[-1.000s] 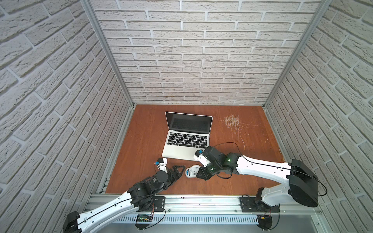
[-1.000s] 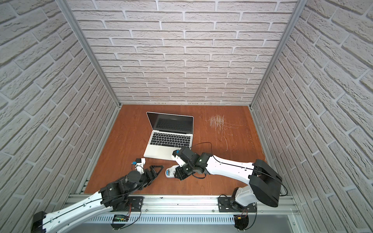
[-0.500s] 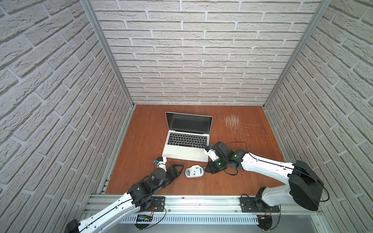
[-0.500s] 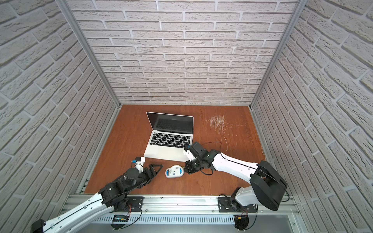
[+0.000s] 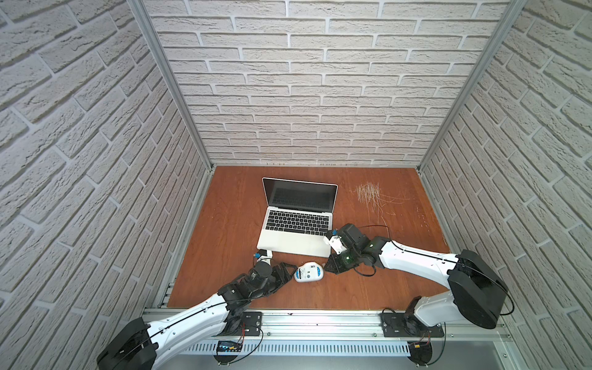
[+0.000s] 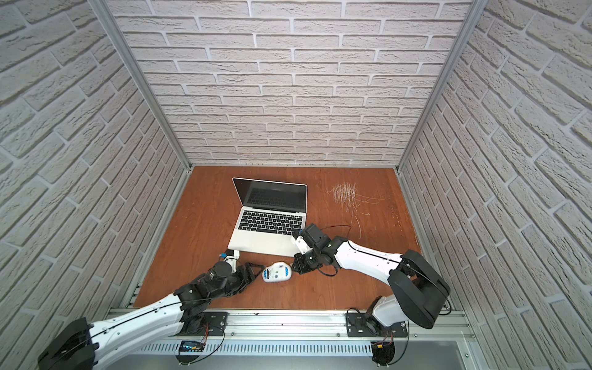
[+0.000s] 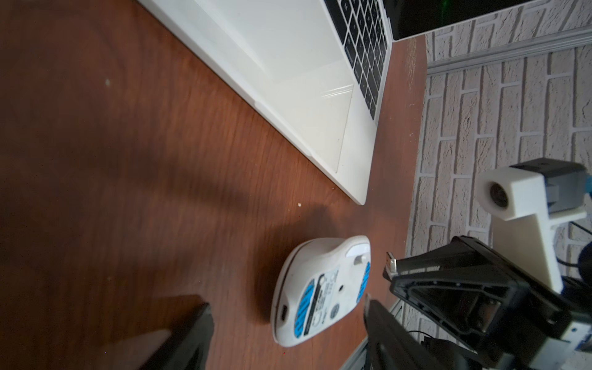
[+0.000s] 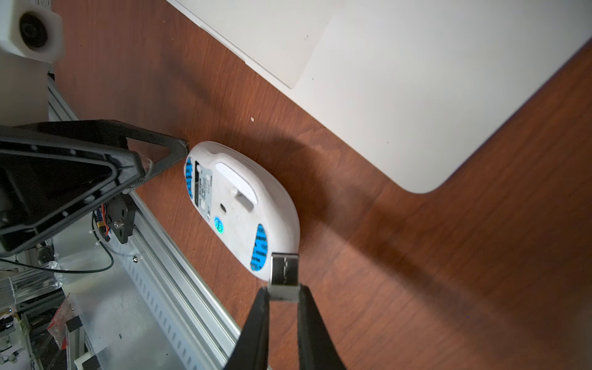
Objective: Remove the wireless mouse receiver from the laptop
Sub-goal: Pick up the mouse from the center of the board.
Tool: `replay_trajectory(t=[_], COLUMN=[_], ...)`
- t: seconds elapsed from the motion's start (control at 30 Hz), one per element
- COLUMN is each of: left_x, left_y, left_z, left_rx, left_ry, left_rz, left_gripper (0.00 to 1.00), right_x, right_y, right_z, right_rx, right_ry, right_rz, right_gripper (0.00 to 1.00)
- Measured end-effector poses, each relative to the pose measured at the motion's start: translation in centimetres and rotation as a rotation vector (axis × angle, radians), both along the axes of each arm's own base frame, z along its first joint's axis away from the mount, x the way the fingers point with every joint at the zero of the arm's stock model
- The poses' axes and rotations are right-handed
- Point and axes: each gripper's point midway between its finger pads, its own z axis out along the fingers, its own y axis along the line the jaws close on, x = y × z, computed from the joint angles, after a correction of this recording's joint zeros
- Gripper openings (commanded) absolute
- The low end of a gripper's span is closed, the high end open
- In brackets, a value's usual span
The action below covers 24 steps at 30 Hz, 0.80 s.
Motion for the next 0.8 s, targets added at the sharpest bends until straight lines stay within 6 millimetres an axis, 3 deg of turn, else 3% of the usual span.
replay_trajectory(t=[0.8], left_x=[0.3], left_y=[-2.6], left_z=[-0.4], left_rx=[-0.027], left_ry=[0.020], left_rz=[-0.109], left_gripper=[0.57], right_x=[-0.2], right_y=[0.6], right_z=[-0.8], right_rx=[0.021], right_ry=[0.026], right_rz=[0.016], right_gripper=[0.03])
